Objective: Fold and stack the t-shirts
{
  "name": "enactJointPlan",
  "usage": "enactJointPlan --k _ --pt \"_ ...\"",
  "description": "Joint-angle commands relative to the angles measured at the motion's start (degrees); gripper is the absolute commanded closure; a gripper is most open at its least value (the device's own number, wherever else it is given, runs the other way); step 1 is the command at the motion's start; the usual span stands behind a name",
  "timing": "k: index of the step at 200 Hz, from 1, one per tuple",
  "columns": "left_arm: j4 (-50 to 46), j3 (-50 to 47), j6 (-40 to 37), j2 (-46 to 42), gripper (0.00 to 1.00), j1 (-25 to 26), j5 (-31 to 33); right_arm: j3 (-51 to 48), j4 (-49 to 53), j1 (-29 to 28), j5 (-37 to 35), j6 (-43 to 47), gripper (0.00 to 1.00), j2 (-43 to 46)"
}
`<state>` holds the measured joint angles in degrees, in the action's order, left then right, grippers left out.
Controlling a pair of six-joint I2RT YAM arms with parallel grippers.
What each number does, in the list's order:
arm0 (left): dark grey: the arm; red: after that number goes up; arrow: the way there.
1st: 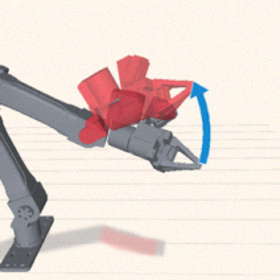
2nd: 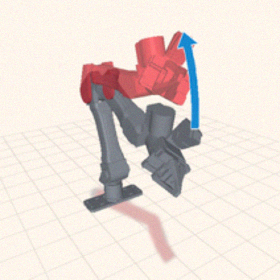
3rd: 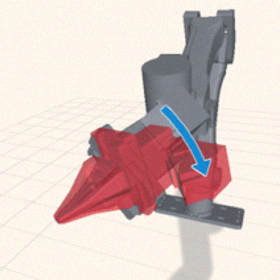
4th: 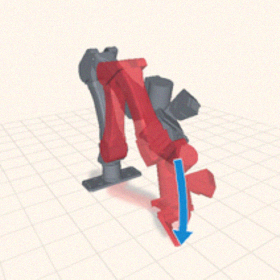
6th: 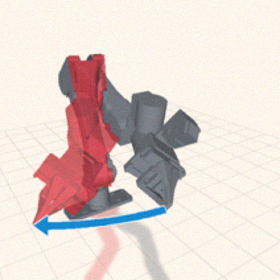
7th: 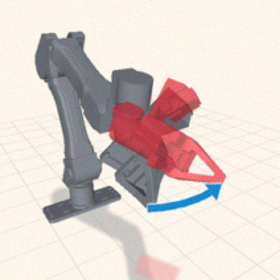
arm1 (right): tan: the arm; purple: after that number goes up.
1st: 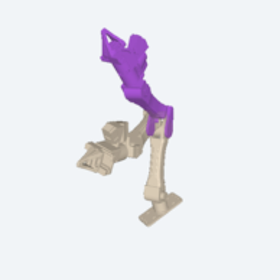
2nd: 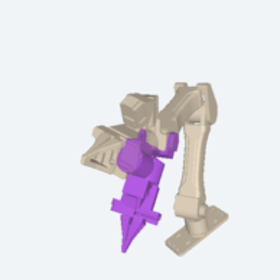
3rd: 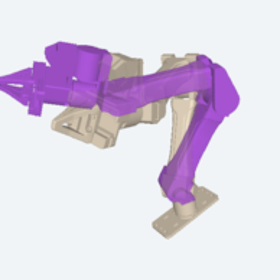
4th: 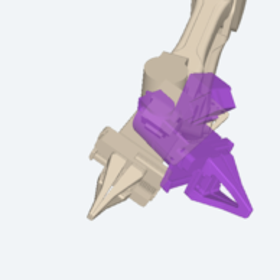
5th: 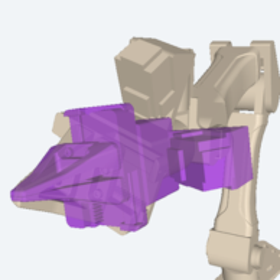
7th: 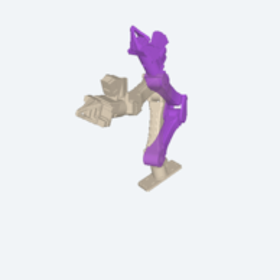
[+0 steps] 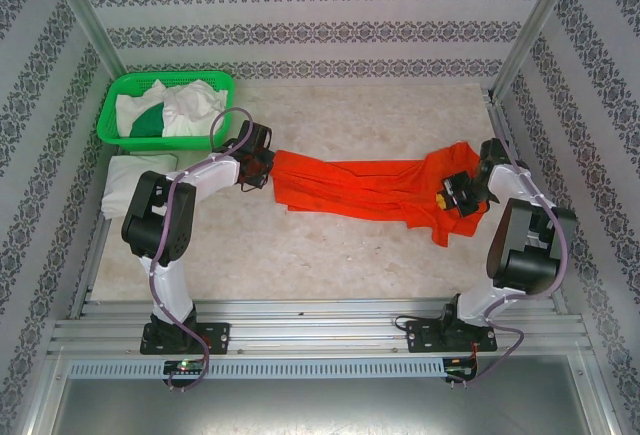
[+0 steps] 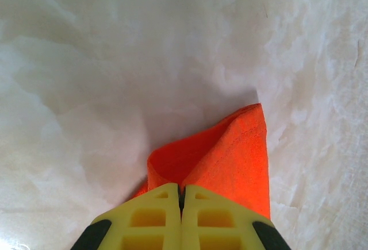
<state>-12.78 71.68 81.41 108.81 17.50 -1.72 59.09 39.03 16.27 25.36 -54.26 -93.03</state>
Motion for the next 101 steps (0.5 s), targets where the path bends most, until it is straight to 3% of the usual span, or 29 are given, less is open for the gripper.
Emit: enactJointPlan --k 1,34,43,61,72,101 --pt "0.2 0.7 -0.4 0.3 1.0 -0.6 0.6 -0.2 0.8 0.3 0.1 0.3 1.0 2.4" --pt "-0.3 1.3 -1.2 -0.4 1.0 -0.8 0.5 1.9 1.3 0.2 -0.6 -0.4 1.0 6.6" --pt "-0.3 1.4 -1.4 -0.5 1.0 -0.9 0.3 2.3 1.3 0.3 -0.9 -0.7 0.93 7.8" --pt "-0.3 1.5 -1.6 -0.8 1.0 -1.0 0.3 3.3 1.0 0.3 -1.3 -0.2 0.92 9.2" --pt "-0.3 1.7 -1.8 -0.9 1.0 -1.1 0.2 3.8 1.2 0.3 -1.3 0.6 1.0 9.0" --pt "-0.2 1.6 -2.0 -1.1 1.0 -1.4 -0.1 4.7 1.2 -0.1 0.2 2.9 1.0 7.0"
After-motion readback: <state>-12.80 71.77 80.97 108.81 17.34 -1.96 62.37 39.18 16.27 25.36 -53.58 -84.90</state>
